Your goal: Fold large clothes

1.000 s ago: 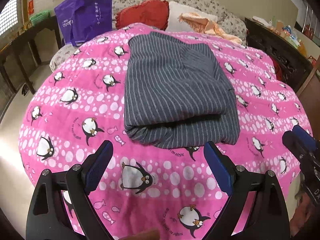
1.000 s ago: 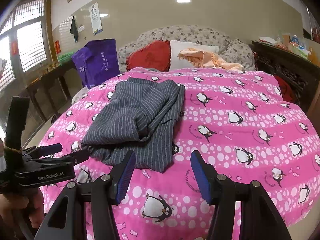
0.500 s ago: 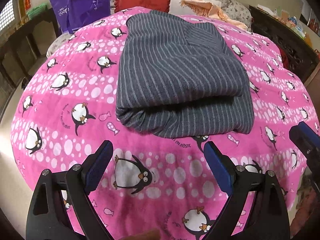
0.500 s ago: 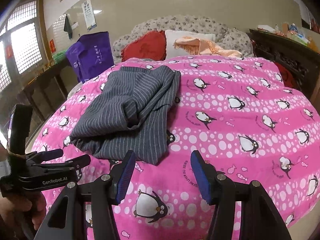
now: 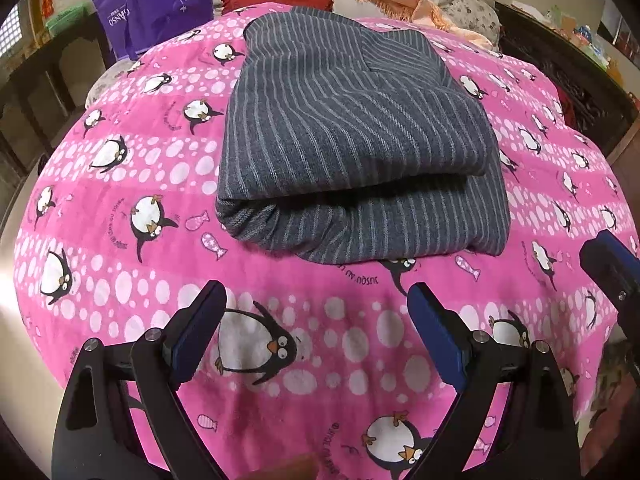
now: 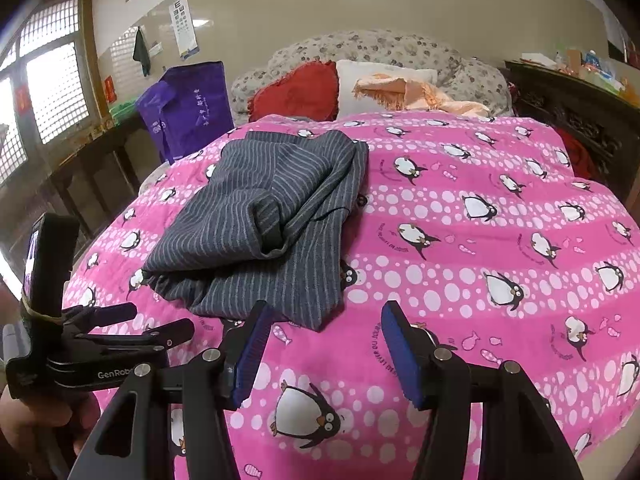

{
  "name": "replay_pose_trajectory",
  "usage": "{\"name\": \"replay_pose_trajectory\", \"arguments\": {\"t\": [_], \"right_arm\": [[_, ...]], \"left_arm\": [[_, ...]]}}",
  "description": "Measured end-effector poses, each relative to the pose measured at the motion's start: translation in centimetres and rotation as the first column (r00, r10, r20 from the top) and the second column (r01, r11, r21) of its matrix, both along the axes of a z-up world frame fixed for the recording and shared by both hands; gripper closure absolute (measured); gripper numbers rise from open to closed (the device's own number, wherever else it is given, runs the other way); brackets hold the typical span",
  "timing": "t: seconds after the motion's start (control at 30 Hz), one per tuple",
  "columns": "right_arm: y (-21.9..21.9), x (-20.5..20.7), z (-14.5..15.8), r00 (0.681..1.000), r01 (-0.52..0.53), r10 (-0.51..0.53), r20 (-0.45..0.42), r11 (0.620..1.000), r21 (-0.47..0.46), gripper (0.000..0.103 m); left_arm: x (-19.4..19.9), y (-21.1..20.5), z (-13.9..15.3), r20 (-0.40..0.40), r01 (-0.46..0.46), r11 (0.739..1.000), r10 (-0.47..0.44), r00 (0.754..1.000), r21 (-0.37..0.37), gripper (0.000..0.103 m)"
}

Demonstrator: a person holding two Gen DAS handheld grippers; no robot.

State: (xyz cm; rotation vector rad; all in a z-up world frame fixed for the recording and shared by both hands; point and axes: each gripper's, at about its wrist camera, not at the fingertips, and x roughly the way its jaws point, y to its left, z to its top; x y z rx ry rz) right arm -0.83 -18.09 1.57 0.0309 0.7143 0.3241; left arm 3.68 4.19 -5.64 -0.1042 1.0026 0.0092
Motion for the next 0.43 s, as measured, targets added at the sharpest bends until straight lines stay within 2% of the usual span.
{"name": "replay_pose_trajectory", "arguments": {"t": [0.27, 0.43], "right_arm": [[0.21, -0.11, -0.12, 1.000, -0.004, 0.004, -0.001, 1.000, -0.002, 0.048], [0.33, -0.02, -0.11, 1.000, -0.011, 0.011, 0.001, 1.000, -0.003, 0.048]], "left_arm": [[-0.06, -0.12, -0.49, -0.010, 0.011, 1.000, -0.011, 1.000, -0.001, 0.011], [-0.71, -0.44, 0.00, 0.041, 0.010, 0.999, -0.011, 0.999, 0.030, 0.011]]}}
